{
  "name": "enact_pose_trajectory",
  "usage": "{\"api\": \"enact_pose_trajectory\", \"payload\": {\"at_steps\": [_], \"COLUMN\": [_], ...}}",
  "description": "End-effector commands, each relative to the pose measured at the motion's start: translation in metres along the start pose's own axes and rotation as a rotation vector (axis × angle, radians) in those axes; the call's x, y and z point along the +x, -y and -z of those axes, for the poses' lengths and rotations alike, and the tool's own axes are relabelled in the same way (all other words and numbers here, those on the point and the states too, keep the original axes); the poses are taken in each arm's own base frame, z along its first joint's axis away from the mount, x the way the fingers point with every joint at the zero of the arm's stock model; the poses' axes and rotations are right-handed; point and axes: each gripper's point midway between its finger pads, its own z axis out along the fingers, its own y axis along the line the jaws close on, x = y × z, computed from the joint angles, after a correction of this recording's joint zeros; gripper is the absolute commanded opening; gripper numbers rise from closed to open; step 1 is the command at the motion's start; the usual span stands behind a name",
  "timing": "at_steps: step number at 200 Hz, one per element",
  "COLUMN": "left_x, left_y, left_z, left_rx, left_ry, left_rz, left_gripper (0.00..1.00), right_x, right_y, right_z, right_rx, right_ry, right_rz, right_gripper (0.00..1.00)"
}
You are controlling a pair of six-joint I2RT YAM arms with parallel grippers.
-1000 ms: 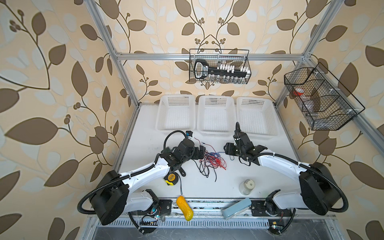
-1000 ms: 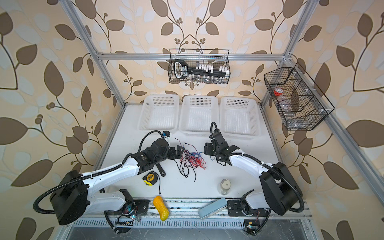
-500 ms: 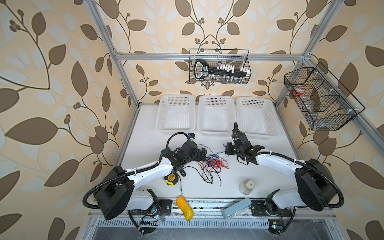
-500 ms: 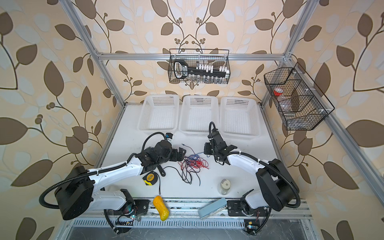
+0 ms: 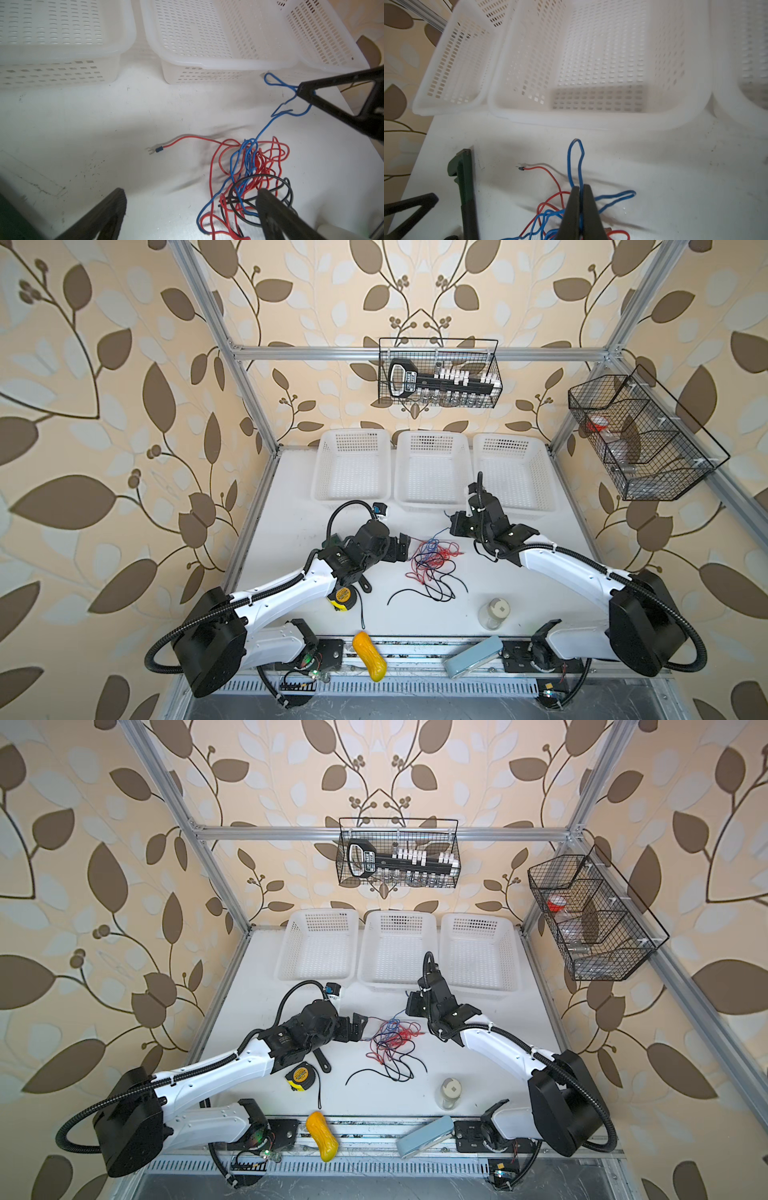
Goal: Untangle the cables
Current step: 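Grasp a blue wire loop with the right gripper and lift it, then grasp the lifted blue wire with the left gripper beside the right gripper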
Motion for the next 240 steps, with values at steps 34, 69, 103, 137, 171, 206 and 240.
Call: {"api": "enact_pose_trajectory", "payload": {"at_steps": [34,69,103,137,171,206,240], "left_x": [-0.023,-0.035,-0.057,-0.069,-0.075,-0.075,-0.067], "left_y": [0.027,0.037,0.058,0.077,0.086,0.089,0.086], "left_z": [0.004,-0.001,-0.003,-0.007,-0.008,-0.017,-0.035], "left_rx": [0.1,0.122,0.177,0.244,0.284,0.292,0.256], "left_ry": [0.063,0.086,0.113,0.129,0.151,0.138,0.086], "left_rz": [-0.052,-0.072,-0.1,-0.108,-0.083,-0.064,-0.055], "left_gripper": [0.99,0.99,0.99,0.99,0.88,0.8,0.59], "right_x": [-0.037,-0.065,-0.075,-0.075,-0.072,-0.074,-0.082], "right_y": [-0.033,-0.05,-0.07,-0.073,-0.071,-0.077,-0.088], "right_z": [0.028,0.056,0.071,0.074,0.07,0.071,0.078], "right_rx": [-0.085,-0.143,-0.244,-0.265,-0.252,-0.278,-0.327], "right_ry": [0.092,0.176,0.201,0.207,0.198,0.204,0.226], "right_rz": [0.035,0.088,0.124,0.124,0.142,0.148,0.142], "right_gripper": [0.0,0.0,0.0,0.0,0.0,0.0,0.0]}}
